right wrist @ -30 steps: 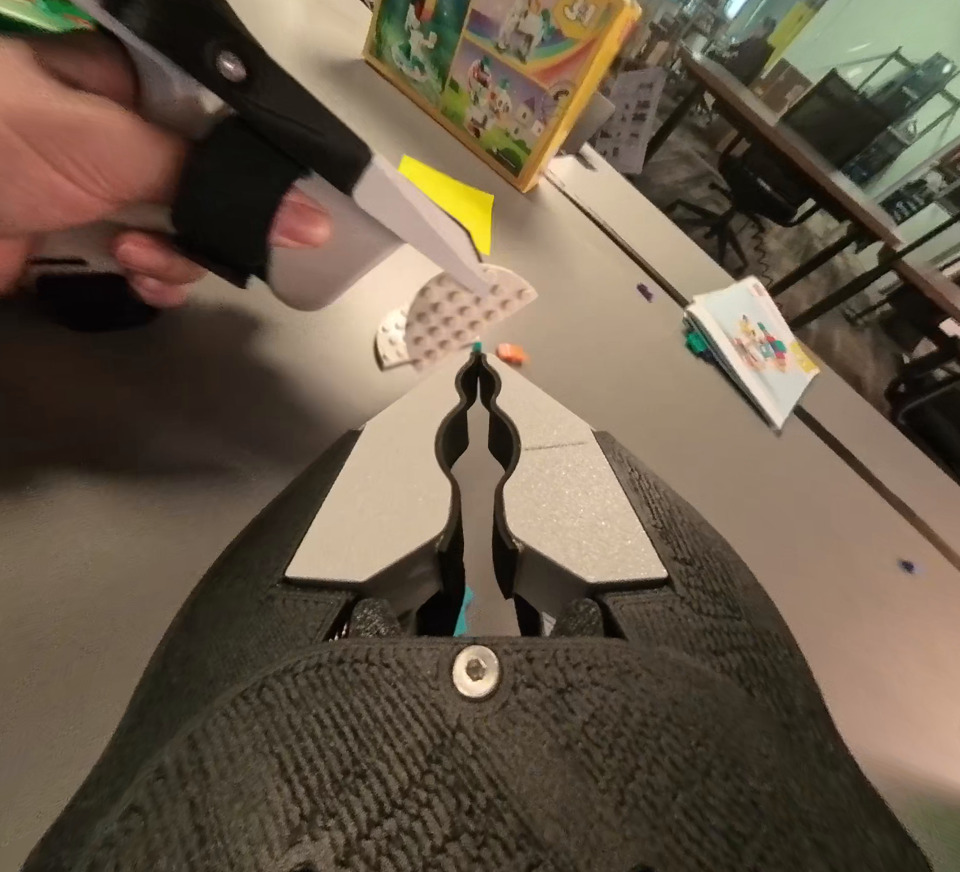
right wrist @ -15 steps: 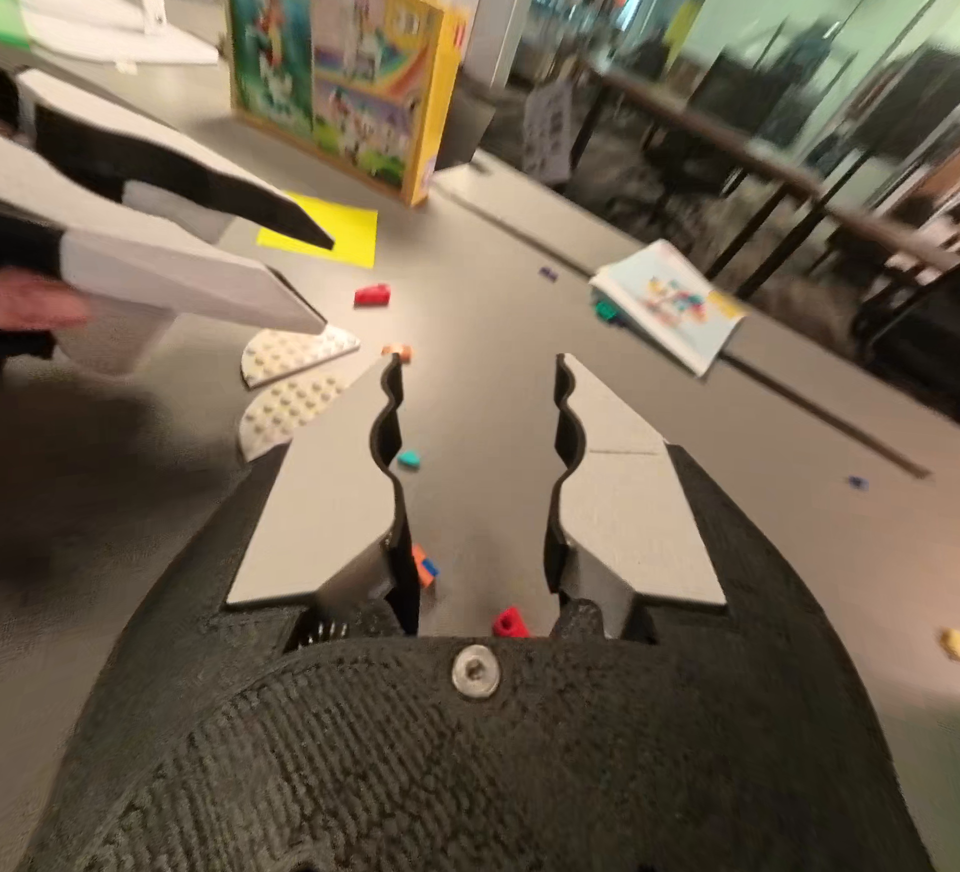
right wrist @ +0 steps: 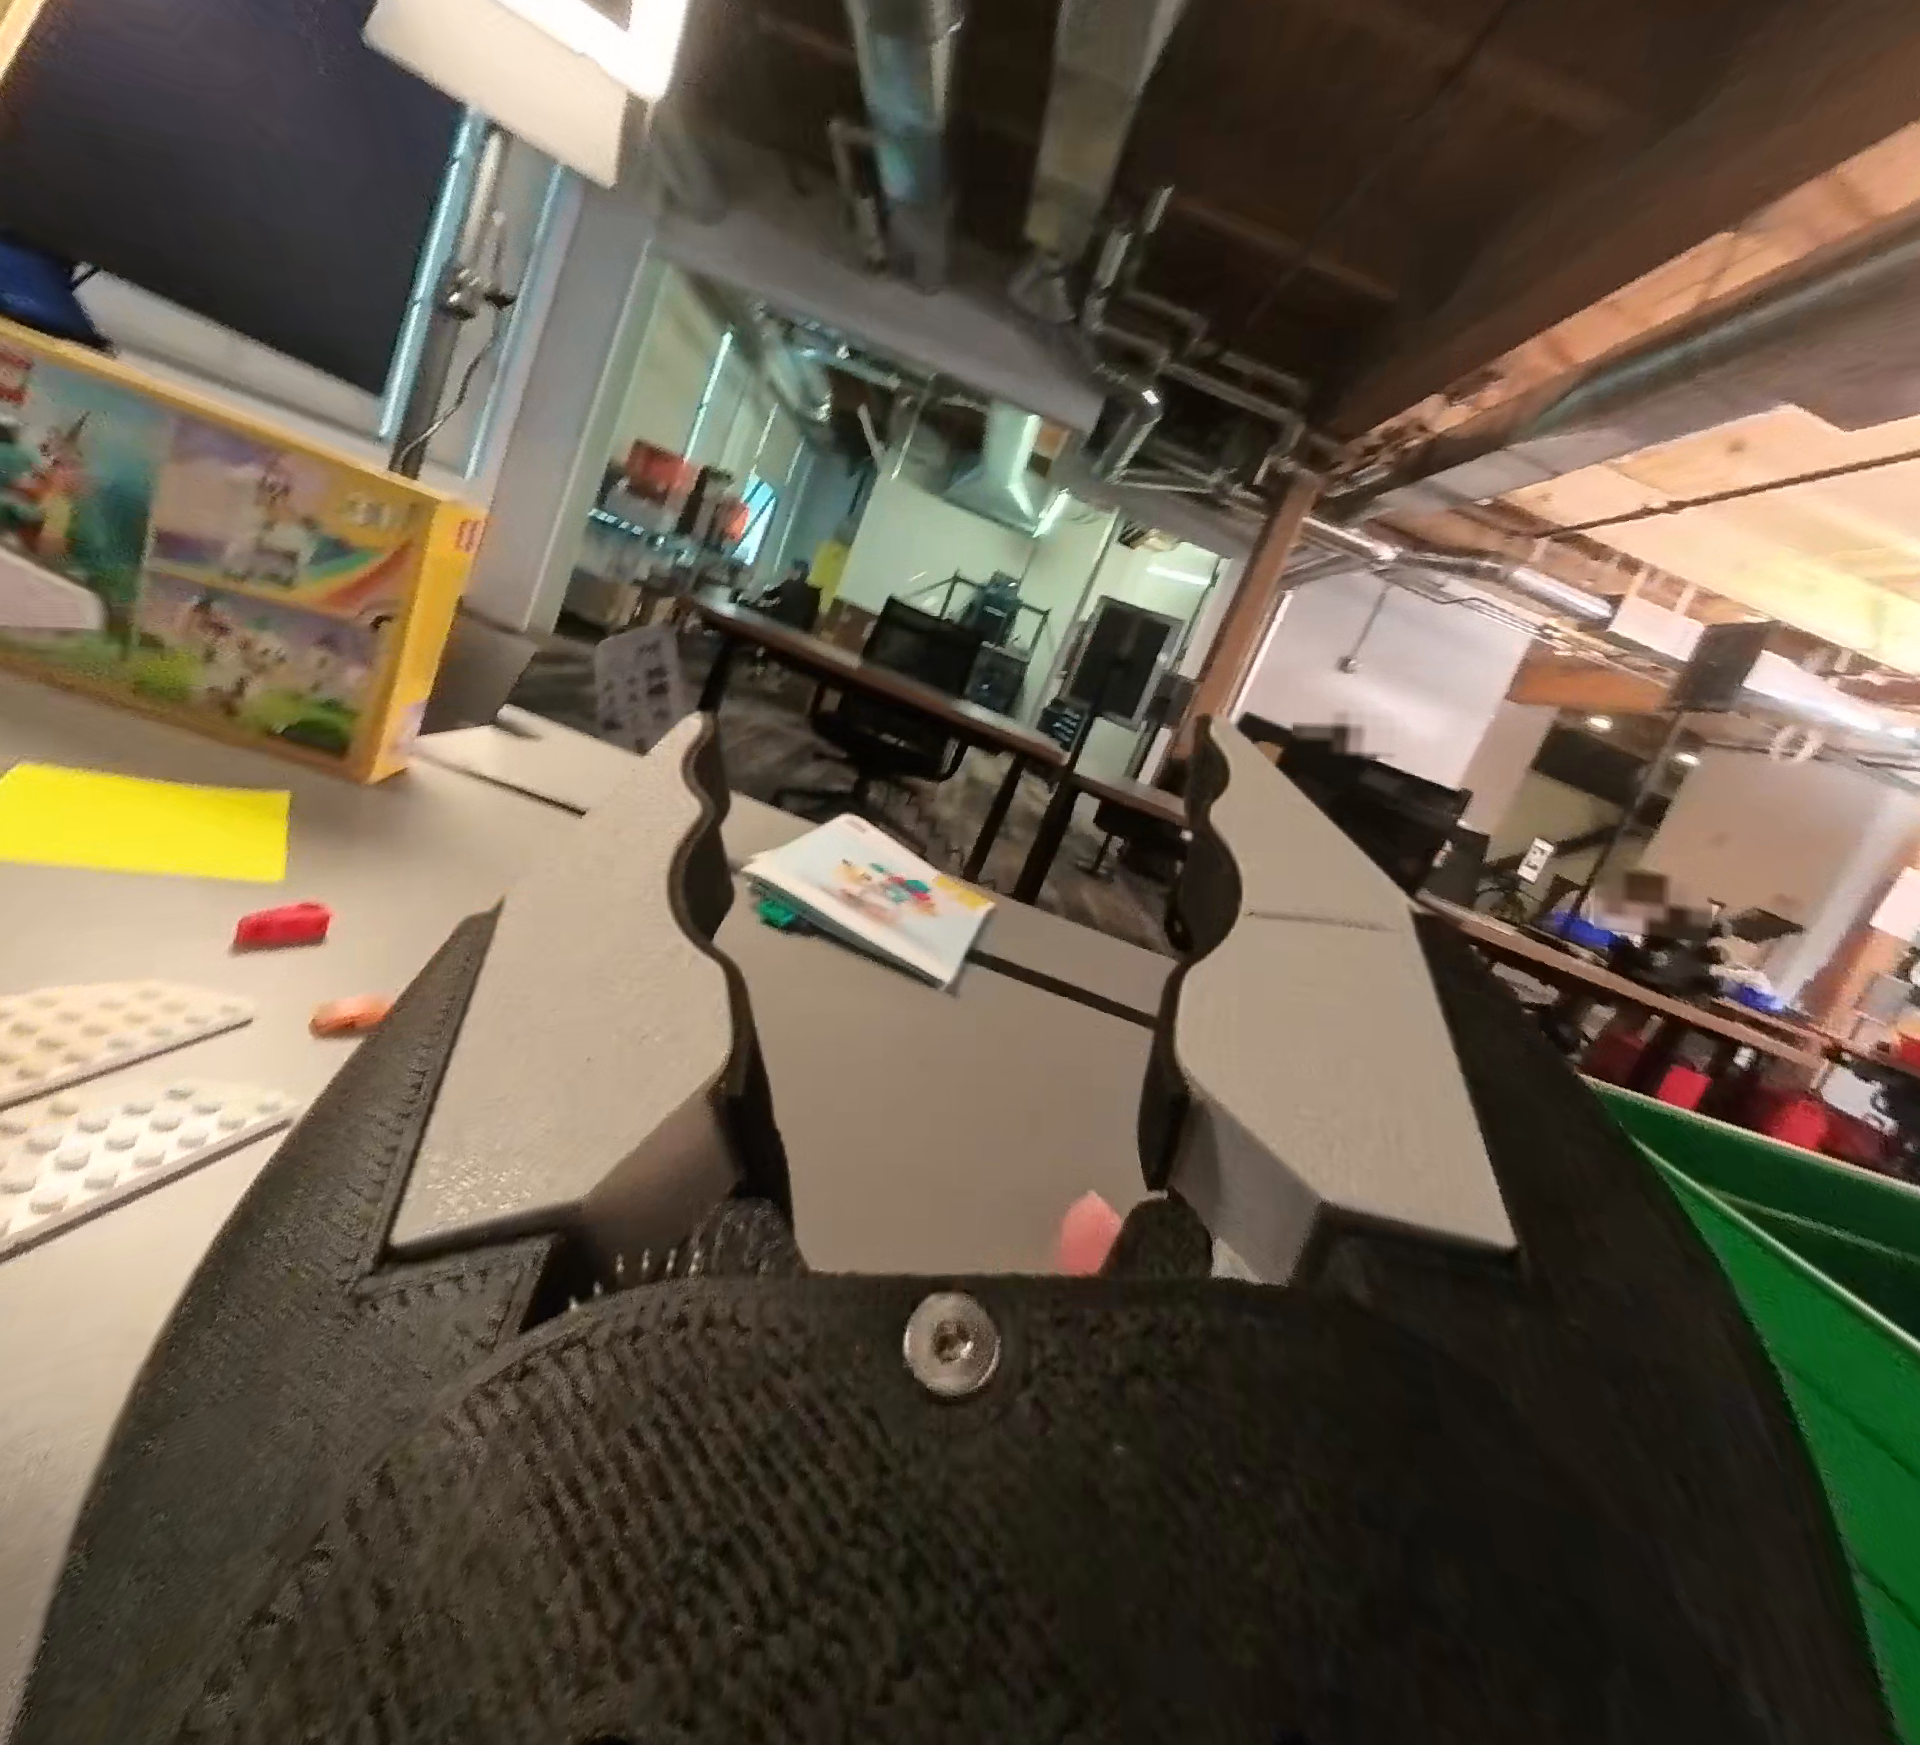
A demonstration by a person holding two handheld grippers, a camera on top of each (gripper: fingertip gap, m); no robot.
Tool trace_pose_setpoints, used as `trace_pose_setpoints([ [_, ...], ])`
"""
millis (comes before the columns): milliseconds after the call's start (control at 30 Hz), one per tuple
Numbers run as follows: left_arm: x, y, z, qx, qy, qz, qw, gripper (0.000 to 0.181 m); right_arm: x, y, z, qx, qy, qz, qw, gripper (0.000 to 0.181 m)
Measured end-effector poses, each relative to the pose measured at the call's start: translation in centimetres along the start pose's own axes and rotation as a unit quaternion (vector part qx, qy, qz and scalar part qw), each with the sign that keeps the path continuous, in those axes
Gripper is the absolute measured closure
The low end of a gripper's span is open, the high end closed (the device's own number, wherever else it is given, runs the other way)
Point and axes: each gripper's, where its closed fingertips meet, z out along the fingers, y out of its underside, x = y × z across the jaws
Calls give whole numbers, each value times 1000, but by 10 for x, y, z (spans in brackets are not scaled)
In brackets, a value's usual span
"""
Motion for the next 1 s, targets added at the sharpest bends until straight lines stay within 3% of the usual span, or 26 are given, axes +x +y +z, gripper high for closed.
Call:
trace_pose_setpoints([
  [100, -5, -9, -6, 23, -6, -8, 1000, 45, 11, -6, -4, 20, 16, 22, 999, 95],
  [267, 5, 12, -11, -53, 48, -117, 991, 62, 14, -29, -4, 35, -14, -18, 999, 95],
  [367, 11, 16, -14, -70, 73, -124, 987, 75, -3, -29, -13, 19, -125, -28, 992, 111],
  [433, 12, 17, -14, -75, 70, -106, 989, 79, -33, -8, -28, -47, -262, -9, 964, 129],
  [500, 16, 19, -14, -82, 76, -101, 989, 85, -61, 27, -51, -160, -398, 4, 903, 152],
  [533, 19, 20, -13, -86, 81, -105, 987, 87, -69, 45, -61, -220, -444, 6, 868, 152],
  [633, 24, 23, -12, -94, 97, -119, 984, 91, -83, 70, -75, -297, -521, 13, 800, 154],
  [800, 35, 24, -14, -105, 129, -129, 978, 106, -96, 97, -82, -365, -572, -22, 734, 163],
  [933, 47, 26, -14, -114, 163, -178, 964, 116, -100, 99, -78, -372, -570, -24, 733, 177],
  [1000, 56, 25, -14, -120, 193, -221, 948, 123, -105, 88, -69, -325, -555, -41, 765, 177],
])
